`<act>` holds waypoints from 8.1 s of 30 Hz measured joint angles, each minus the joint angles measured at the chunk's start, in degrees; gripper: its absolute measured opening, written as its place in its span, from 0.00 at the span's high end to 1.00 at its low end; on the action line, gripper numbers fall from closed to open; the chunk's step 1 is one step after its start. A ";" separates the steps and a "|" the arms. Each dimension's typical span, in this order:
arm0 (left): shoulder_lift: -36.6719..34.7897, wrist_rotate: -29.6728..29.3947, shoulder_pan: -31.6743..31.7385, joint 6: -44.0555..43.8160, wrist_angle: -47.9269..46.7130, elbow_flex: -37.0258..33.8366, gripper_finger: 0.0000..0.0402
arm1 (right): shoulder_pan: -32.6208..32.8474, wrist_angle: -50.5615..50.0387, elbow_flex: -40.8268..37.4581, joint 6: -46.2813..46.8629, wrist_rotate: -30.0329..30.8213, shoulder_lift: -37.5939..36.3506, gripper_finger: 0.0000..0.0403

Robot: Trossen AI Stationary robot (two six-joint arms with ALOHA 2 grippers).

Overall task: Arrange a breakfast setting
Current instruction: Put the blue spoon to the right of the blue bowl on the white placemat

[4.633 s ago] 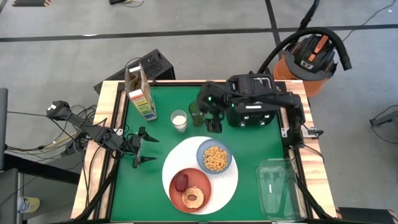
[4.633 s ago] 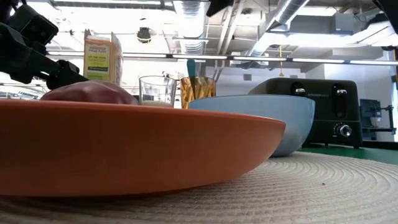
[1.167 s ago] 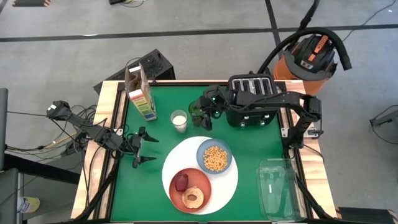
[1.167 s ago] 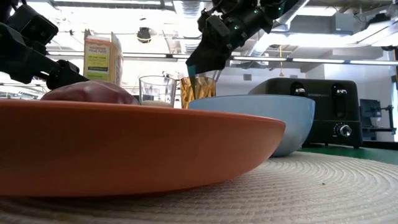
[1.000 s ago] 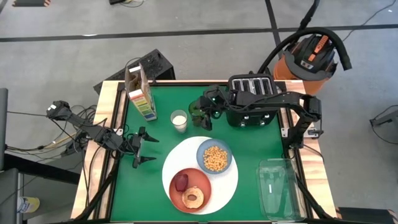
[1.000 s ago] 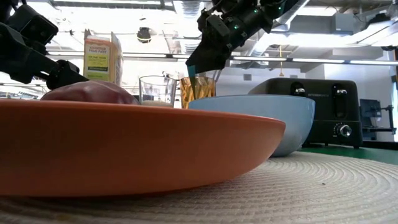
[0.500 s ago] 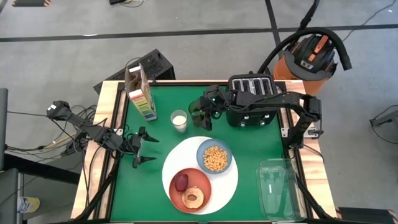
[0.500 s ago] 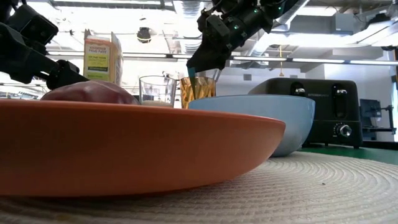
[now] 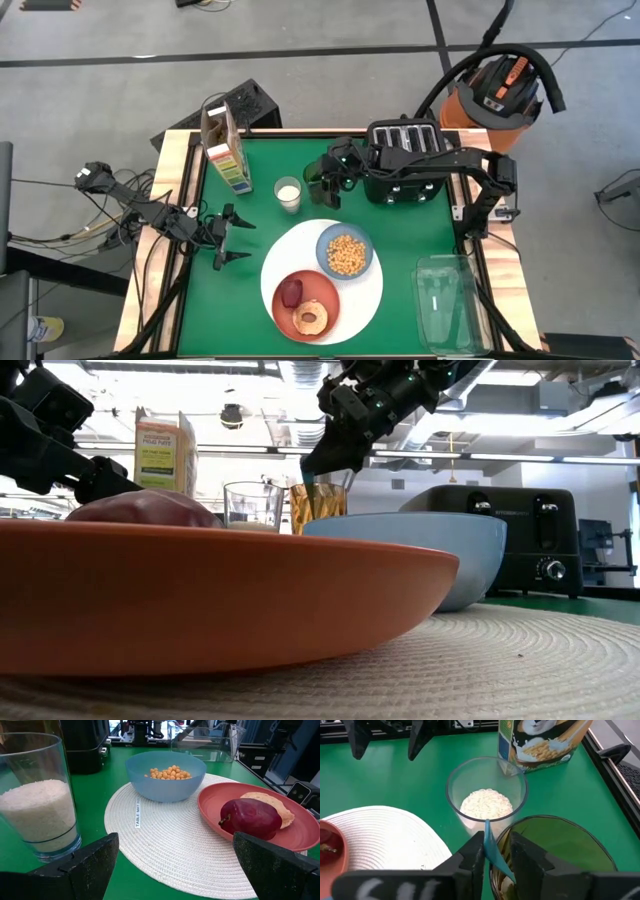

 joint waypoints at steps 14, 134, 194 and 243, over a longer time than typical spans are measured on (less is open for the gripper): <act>0.02 0.00 0.00 0.00 0.01 0.00 0.06 | -0.02 -0.05 0.00 0.63 1.48 0.00 0.88; -0.01 -0.17 0.00 0.00 0.01 0.00 0.06 | -1.69 3.99 -0.09 5.05 2.89 -13.77 0.95; 0.00 -0.19 0.02 0.00 0.00 0.00 0.06 | 56.40 -28.94 0.00 33.89 55.50 -8.75 0.95; -0.01 -0.20 0.01 0.00 0.01 0.00 0.06 | 66.42 -31.82 -8.26 40.94 70.50 -0.32 0.92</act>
